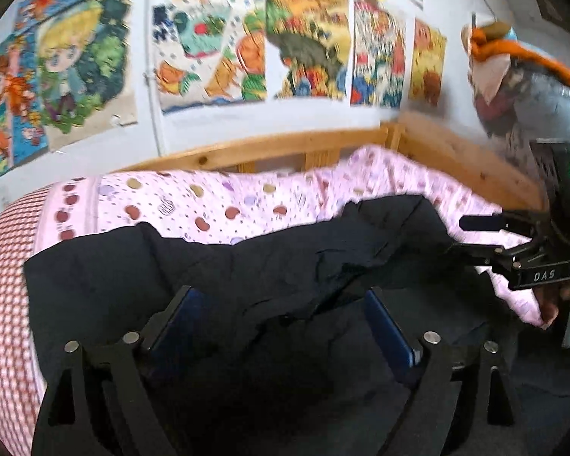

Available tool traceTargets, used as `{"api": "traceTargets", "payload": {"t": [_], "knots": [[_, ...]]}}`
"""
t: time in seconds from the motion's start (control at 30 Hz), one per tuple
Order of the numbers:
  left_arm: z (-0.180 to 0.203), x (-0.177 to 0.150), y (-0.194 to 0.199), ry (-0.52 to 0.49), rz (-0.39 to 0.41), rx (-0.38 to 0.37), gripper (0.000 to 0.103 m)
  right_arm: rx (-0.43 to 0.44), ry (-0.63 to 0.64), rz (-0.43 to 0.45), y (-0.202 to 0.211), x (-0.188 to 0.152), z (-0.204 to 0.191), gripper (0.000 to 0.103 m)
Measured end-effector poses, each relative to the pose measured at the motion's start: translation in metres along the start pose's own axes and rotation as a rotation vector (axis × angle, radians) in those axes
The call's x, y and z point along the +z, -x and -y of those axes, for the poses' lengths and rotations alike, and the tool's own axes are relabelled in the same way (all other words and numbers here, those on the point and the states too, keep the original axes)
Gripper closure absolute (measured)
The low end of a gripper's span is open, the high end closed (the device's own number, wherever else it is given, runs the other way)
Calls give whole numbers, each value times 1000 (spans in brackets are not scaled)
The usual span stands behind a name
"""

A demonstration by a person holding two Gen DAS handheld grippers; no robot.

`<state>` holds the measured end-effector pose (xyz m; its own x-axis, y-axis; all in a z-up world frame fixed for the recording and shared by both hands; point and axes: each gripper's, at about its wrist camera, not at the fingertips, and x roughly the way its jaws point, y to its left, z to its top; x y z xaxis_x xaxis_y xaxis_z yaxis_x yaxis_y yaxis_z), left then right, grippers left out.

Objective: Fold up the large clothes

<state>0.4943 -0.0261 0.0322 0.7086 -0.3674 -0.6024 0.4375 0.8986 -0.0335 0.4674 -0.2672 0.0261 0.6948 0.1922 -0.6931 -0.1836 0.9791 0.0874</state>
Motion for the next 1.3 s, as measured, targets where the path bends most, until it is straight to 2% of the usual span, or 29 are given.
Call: {"api": "traceTargets", "payload": {"t": [0.03, 0.07, 0.13, 0.2, 0.27, 0.4, 0.57, 0.73, 0.87, 1.07, 1.3], "knots": [[1, -1, 9, 16, 12, 1, 4, -4, -8, 17, 4, 2, -2, 28], [2, -2, 15, 27, 22, 13, 2, -7, -21, 45, 13, 2, -3, 26], [8, -5, 30, 50, 69, 56, 1, -13, -41, 84, 26, 2, -7, 22], [13, -7, 51, 53, 107, 68, 0, -16, -60, 123, 40, 1, -11, 18], [20, -9, 70, 63, 140, 85, 0, -10, -83, 169, 56, -3, -15, 9], [28, -12, 107, 102, 196, 110, 0, -15, -87, 232, 83, -15, -27, 8], [44, -18, 143, 108, 208, 159, 0, -16, -61, 280, 121, -32, -42, 7], [62, -29, 184, 70, 227, 169, 0, -32, -65, 267, 151, -47, -54, 7], [76, -41, 220, 45, 233, 202, 0, -71, 7, 229, 180, -57, -72, 7], [95, -63, 273, 3, 251, 213, 0, -5, 21, 227, 244, -74, -89, 7], [110, -87, 323, 8, 235, 195, 0, -26, 133, 227, 303, -104, -117, 7]]}}
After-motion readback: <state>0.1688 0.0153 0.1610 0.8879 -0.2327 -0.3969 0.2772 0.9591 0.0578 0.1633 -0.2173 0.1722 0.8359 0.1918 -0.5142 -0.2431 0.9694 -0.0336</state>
